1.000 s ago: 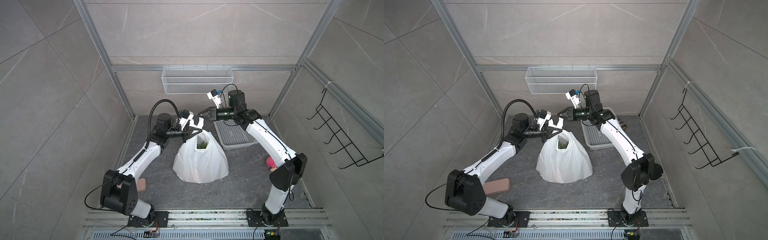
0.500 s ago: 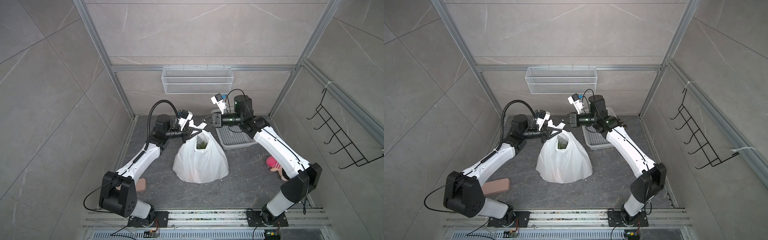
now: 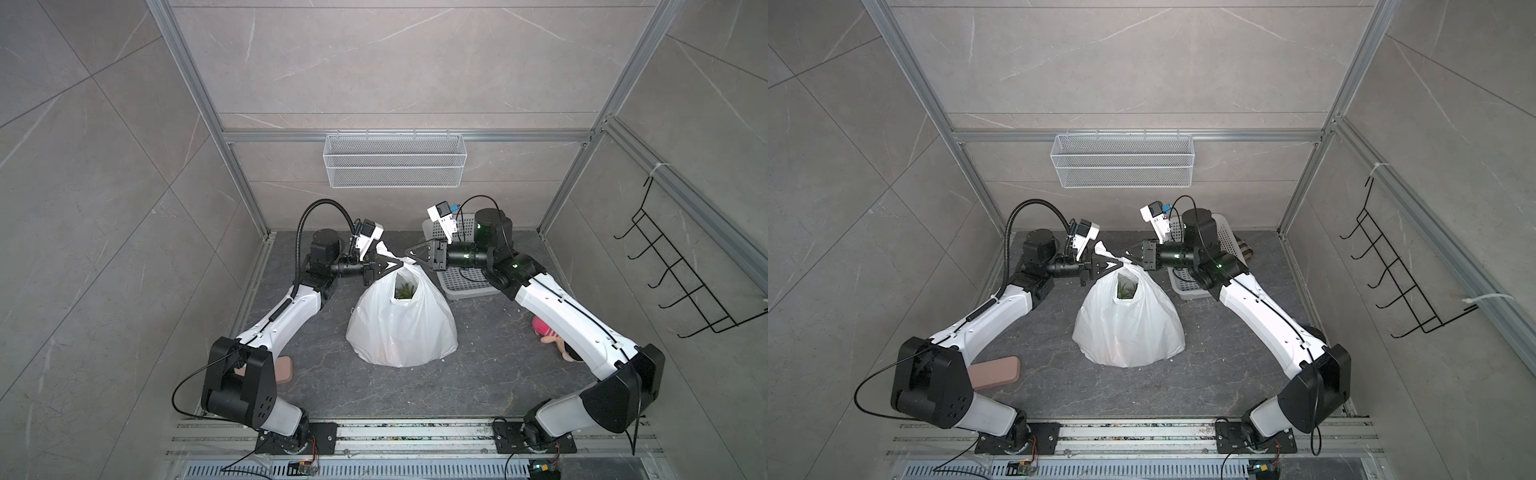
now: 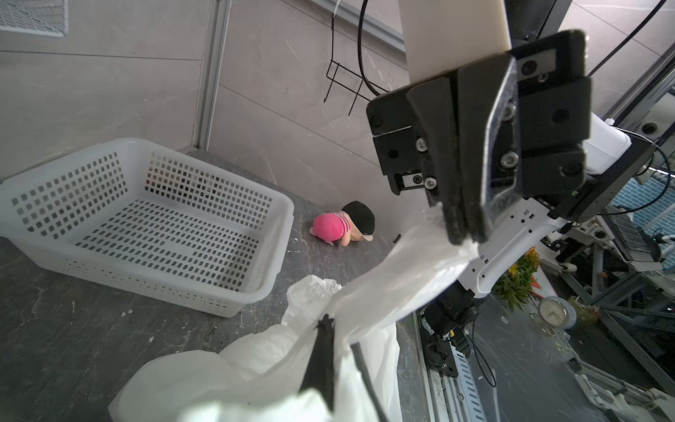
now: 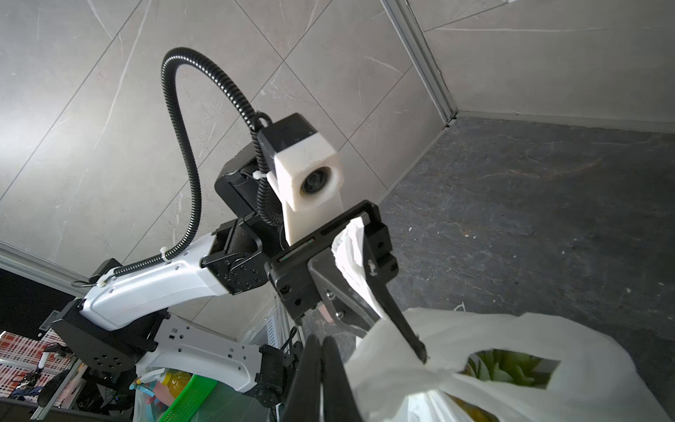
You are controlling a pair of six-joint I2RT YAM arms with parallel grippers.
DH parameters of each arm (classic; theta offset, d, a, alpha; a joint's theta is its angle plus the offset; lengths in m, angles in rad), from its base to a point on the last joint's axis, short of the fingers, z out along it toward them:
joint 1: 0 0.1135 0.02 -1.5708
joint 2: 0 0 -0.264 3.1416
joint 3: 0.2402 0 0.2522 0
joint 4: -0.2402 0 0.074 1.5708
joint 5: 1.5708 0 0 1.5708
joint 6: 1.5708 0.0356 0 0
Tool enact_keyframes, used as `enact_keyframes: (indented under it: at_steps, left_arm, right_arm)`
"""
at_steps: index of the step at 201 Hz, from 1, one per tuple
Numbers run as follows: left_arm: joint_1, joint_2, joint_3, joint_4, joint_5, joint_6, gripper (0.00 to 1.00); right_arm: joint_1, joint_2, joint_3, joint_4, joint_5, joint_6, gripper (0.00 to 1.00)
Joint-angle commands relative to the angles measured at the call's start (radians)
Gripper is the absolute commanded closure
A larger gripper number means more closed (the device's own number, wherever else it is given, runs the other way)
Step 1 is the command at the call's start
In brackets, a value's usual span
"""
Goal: Place the pineapple into a plastic bag & tie a knot
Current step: Cross the plastic bag at the center of the board.
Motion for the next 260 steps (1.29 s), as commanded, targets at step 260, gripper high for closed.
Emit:
enact_keyframes:
  at_steps: [260]
  left_arm:
    - [0.012,-0.012,0.034,0.018,0.091,-0.057,0.76]
  right_arm:
    - [0.109,0.001,-0.221,0.109,0.221,-0.642,1.00]
